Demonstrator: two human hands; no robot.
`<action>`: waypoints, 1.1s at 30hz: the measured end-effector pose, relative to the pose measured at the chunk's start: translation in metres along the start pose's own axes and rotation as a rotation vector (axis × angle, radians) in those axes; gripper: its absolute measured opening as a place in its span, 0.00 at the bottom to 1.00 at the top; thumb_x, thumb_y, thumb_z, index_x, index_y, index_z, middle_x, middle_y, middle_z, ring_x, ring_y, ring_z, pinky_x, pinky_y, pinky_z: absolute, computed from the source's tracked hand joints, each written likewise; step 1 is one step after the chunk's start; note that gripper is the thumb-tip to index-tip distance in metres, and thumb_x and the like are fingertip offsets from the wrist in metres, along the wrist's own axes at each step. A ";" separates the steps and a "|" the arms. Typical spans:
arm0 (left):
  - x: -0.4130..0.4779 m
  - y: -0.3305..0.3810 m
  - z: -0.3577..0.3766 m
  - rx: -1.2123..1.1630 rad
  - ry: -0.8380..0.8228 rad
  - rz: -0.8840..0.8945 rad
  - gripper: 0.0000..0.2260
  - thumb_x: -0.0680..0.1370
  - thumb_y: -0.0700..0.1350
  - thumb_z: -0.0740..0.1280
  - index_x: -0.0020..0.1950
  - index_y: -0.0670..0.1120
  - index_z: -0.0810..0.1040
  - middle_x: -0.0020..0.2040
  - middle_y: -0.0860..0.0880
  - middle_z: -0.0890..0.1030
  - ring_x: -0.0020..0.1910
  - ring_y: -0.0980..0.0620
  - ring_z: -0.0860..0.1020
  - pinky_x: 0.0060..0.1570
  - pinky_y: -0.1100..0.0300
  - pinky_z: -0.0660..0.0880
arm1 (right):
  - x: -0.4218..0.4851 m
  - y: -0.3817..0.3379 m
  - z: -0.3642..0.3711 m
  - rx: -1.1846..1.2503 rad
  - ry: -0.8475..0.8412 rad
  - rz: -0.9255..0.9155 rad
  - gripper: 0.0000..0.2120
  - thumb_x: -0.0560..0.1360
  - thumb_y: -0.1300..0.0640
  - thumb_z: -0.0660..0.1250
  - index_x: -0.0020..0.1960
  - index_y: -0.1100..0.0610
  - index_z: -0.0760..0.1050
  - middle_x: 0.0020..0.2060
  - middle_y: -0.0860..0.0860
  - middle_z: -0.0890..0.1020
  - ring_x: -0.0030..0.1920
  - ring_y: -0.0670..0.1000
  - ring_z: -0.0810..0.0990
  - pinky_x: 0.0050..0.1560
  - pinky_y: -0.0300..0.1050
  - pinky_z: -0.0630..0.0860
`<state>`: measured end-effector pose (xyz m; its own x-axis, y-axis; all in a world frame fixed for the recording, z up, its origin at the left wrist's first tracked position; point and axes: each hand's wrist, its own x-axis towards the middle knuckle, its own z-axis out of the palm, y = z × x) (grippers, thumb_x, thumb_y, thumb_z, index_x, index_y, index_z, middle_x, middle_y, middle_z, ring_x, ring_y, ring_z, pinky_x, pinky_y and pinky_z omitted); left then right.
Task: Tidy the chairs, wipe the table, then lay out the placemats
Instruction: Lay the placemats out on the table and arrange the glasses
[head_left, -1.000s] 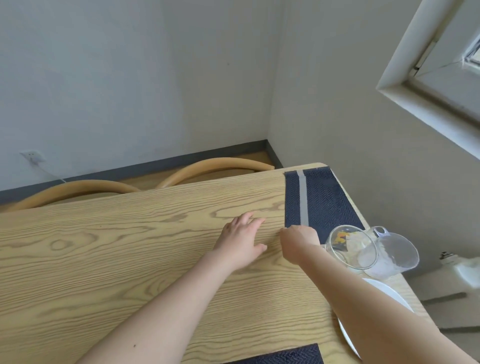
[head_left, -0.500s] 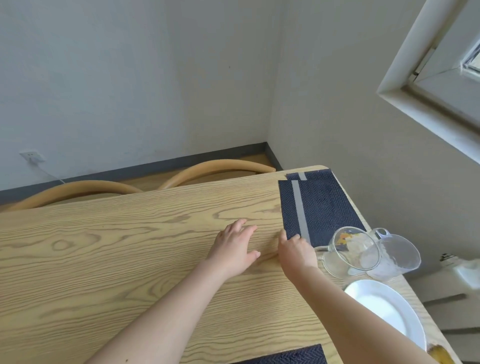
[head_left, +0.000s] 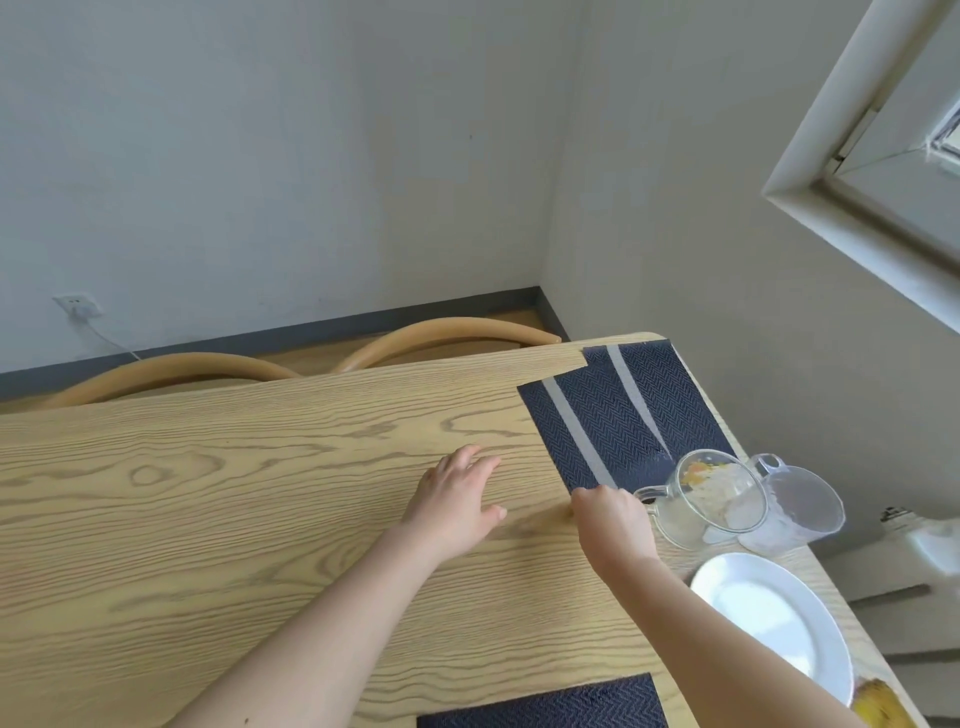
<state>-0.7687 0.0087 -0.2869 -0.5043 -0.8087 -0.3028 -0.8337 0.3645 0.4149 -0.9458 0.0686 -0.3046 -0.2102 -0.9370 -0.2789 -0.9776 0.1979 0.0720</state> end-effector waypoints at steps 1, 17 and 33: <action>-0.002 -0.001 0.000 -0.002 -0.001 -0.001 0.29 0.78 0.54 0.63 0.77 0.53 0.57 0.78 0.50 0.53 0.76 0.48 0.54 0.74 0.51 0.53 | -0.003 0.000 -0.001 0.014 0.002 0.003 0.11 0.74 0.68 0.59 0.49 0.57 0.76 0.46 0.55 0.83 0.50 0.58 0.81 0.41 0.45 0.68; -0.041 -0.006 -0.034 0.006 0.078 0.016 0.30 0.78 0.52 0.65 0.77 0.52 0.56 0.78 0.49 0.53 0.76 0.48 0.54 0.74 0.51 0.54 | -0.027 -0.014 -0.050 0.280 0.379 0.178 0.07 0.77 0.62 0.60 0.53 0.52 0.72 0.47 0.49 0.80 0.46 0.53 0.78 0.33 0.43 0.66; -0.088 -0.042 -0.068 -0.279 0.147 -0.117 0.40 0.75 0.52 0.69 0.78 0.50 0.48 0.78 0.48 0.54 0.76 0.48 0.56 0.74 0.50 0.57 | -0.074 -0.043 -0.121 0.547 0.472 0.140 0.13 0.80 0.62 0.54 0.57 0.48 0.73 0.41 0.51 0.81 0.42 0.57 0.76 0.42 0.49 0.72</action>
<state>-0.6743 0.0330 -0.2196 -0.3536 -0.9031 -0.2437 -0.7803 0.1411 0.6093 -0.8869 0.0941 -0.1710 -0.4265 -0.8922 0.1489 -0.8342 0.3243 -0.4461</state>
